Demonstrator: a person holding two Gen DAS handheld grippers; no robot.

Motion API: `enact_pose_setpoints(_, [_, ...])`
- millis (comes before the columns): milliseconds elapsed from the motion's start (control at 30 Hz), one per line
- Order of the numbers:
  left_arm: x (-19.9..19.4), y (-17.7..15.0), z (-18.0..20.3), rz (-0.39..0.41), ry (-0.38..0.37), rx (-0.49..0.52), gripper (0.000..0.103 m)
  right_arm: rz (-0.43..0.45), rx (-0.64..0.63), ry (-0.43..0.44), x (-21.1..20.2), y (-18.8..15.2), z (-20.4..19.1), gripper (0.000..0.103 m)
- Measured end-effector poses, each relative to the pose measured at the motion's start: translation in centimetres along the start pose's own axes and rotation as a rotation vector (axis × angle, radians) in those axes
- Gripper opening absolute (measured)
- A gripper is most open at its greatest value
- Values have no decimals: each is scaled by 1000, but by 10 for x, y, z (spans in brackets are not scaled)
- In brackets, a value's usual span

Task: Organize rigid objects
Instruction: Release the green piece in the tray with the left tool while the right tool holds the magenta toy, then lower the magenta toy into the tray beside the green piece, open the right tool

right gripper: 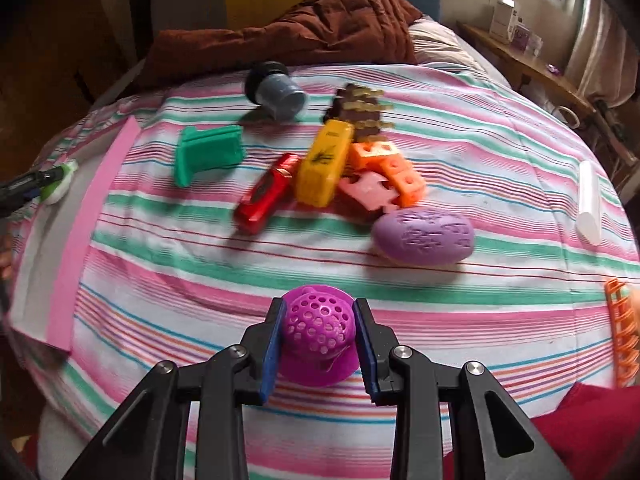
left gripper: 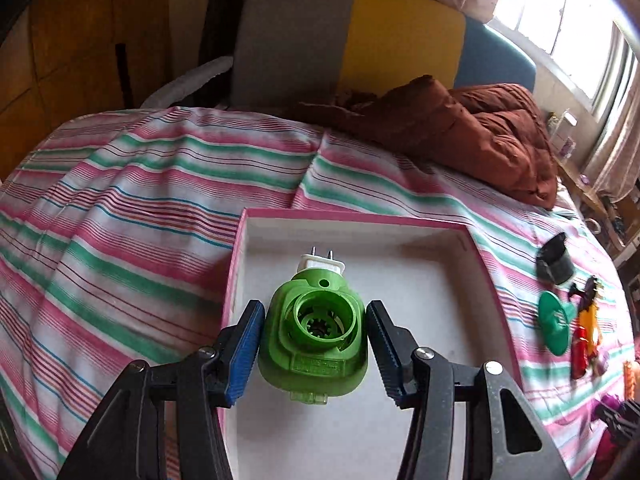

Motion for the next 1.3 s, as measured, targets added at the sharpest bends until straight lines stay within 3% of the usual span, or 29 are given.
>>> enact_pose_setpoints(167, [9, 3, -9, -8, 70, 14, 54, 19, -50, 27, -12, -2, -32, 34])
enact_pose_setpoints(333, [2, -1, -8, -6, 56, 25, 54, 20, -82, 67, -15, -3, -60, 34])
enact_pose_setpoints(500, [-24, -5, -10, 61, -12, -53, 54, 21, -110, 114, -15, -6, -90, 34])
enact_pose_setpoints(733, [-55, -41, -5, 97, -35, -130, 54, 10, -128, 162, -15, -5, -122, 34])
enact_pose_setpoints(1100, [-71, -71, 29, 84, -31, -46, 54, 9, -175, 266, -13, 15, -205, 34])
enact_pose_setpoints(1300, [-75, -80, 36, 64, -15, -23, 54, 14, -271, 264, -1, 24, -263, 34])
Point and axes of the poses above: each gripper's, at about its wrist camera, not at the fingertips, and x roughly the way its jaws point, z to its right, y to its top, the point moved 8 cm from there along x, roughly the way its jaws point, and after that the axes turned 15 degrees about x, right-handed, at the moved point
